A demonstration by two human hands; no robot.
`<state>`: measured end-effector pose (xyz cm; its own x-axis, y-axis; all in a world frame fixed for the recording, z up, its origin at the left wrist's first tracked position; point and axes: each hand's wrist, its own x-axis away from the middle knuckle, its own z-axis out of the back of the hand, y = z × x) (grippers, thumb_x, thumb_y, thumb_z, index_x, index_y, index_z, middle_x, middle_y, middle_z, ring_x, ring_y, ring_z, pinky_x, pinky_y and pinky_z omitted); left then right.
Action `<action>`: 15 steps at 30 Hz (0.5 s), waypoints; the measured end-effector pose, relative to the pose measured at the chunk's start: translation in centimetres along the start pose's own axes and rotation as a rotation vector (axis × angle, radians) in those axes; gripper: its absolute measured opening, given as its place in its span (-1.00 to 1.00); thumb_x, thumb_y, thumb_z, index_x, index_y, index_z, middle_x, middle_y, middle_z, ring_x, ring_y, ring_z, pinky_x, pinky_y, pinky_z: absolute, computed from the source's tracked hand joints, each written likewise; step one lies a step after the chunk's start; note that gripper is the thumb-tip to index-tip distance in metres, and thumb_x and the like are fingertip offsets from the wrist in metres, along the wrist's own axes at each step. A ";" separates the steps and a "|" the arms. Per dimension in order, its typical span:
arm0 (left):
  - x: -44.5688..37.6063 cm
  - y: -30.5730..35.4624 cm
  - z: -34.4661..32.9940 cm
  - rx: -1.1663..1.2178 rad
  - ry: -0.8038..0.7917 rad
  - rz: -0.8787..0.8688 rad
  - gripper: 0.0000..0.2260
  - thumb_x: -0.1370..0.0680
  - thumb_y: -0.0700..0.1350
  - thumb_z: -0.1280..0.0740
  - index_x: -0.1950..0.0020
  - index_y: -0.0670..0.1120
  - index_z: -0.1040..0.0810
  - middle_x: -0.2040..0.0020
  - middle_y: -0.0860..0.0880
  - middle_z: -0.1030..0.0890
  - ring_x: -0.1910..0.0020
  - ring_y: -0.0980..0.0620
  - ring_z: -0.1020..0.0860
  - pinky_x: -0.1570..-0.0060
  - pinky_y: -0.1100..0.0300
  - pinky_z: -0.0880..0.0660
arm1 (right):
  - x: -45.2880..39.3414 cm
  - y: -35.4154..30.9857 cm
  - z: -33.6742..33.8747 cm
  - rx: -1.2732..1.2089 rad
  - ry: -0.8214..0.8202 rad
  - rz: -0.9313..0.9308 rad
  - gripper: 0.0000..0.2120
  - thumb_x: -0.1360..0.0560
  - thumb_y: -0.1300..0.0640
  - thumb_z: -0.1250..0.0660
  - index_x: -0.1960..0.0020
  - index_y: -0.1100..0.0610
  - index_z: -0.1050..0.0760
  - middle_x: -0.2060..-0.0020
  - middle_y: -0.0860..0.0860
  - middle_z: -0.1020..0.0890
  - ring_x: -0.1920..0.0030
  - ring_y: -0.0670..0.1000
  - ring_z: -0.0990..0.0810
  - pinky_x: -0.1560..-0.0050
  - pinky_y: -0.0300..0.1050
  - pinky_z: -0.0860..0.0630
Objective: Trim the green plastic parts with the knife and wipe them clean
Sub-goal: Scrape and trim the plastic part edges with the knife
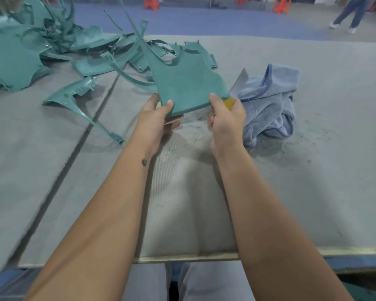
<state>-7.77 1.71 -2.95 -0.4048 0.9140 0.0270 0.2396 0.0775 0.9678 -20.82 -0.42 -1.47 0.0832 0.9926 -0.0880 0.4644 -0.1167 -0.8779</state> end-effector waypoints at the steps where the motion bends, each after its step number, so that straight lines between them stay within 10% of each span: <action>1: 0.0 -0.1 0.0 -0.059 0.023 -0.026 -0.60 -0.63 -0.20 -0.23 -0.45 0.03 -0.32 -0.08 0.01 -0.59 0.14 0.07 -0.62 0.26 0.23 -0.52 | 0.2 -0.1 0.0 0.018 0.022 0.120 -0.88 -0.55 0.31 -0.30 0.08 0.11 -0.46 0.36 -0.07 -0.54 0.40 -0.14 -0.48 0.35 -0.30 -0.46; 6: 0.4 0.2 -0.1 0.031 -0.005 -0.060 -0.73 -0.64 -0.08 -0.23 -0.34 0.01 -0.43 -0.20 -0.07 -0.60 -0.16 -0.03 -0.59 -0.22 0.02 -0.52 | 0.2 0.6 0.5 0.471 -0.049 0.589 -0.90 -0.54 0.23 -0.29 0.07 0.05 -0.43 0.36 -0.02 -0.39 0.34 -0.08 -0.34 0.28 -0.19 -0.33; 10: 0.8 0.9 -0.5 0.322 -0.128 0.090 -0.56 -0.65 0.15 -0.09 -0.30 -0.12 -0.50 -0.08 -0.11 -0.64 0.04 -0.08 -0.63 0.03 -0.01 -0.61 | 1.2 2.3 -0.4 0.769 -0.447 0.377 -0.83 -0.48 0.18 -0.39 0.02 0.03 -0.42 0.31 -0.04 -0.61 0.34 -0.06 -0.54 0.25 -0.05 -0.52; 15: 0.8 1.0 0.1 0.445 -0.132 0.125 -0.56 -0.64 0.15 -0.12 -0.32 -0.12 -0.52 -0.17 -0.12 -0.65 -0.15 -0.11 -0.61 -0.19 -0.08 -0.53 | 1.3 3.0 -0.6 0.854 -0.495 0.239 -0.77 -0.38 -0.11 -0.27 -0.02 -0.16 -0.37 0.39 -0.25 -0.56 0.29 -0.18 -0.52 0.19 -0.09 -0.44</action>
<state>-7.76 2.50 -1.98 -0.2401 0.9677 0.0769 0.6455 0.1000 0.7572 -18.78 0.54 -3.88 -0.3734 0.8707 -0.3200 -0.3178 -0.4442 -0.8377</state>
